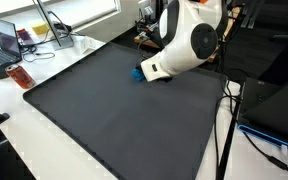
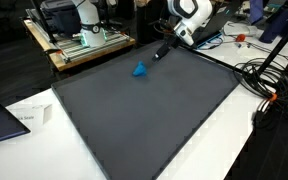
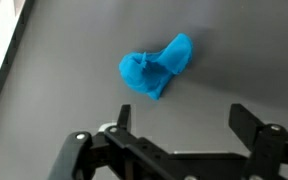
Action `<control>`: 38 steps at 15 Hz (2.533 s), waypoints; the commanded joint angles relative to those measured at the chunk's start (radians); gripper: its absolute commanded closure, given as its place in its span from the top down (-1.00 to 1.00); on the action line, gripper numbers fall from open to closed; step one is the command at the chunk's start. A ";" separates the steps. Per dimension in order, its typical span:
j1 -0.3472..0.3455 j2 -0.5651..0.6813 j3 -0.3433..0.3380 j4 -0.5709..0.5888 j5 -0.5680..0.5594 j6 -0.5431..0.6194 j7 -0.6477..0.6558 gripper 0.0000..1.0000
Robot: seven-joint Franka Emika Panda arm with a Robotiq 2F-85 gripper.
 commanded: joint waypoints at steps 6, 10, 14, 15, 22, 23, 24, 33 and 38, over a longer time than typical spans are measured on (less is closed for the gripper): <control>0.035 0.204 -0.031 0.248 0.002 -0.209 -0.074 1.00; 0.032 0.256 -0.036 0.313 0.001 -0.258 -0.112 1.00; 0.016 0.238 -0.027 0.307 0.015 -0.249 -0.153 1.00; 0.006 0.227 -0.019 0.297 0.031 -0.238 -0.167 1.00; -0.051 0.119 -0.001 0.193 0.087 -0.173 -0.236 1.00; -0.063 0.102 0.001 0.177 0.099 -0.160 -0.248 1.00; -0.078 0.079 0.006 0.154 0.112 -0.141 -0.269 1.00; -0.204 -0.171 0.033 -0.169 0.214 0.107 -0.447 1.00; -0.269 -0.356 0.029 -0.392 0.260 0.343 -0.538 1.00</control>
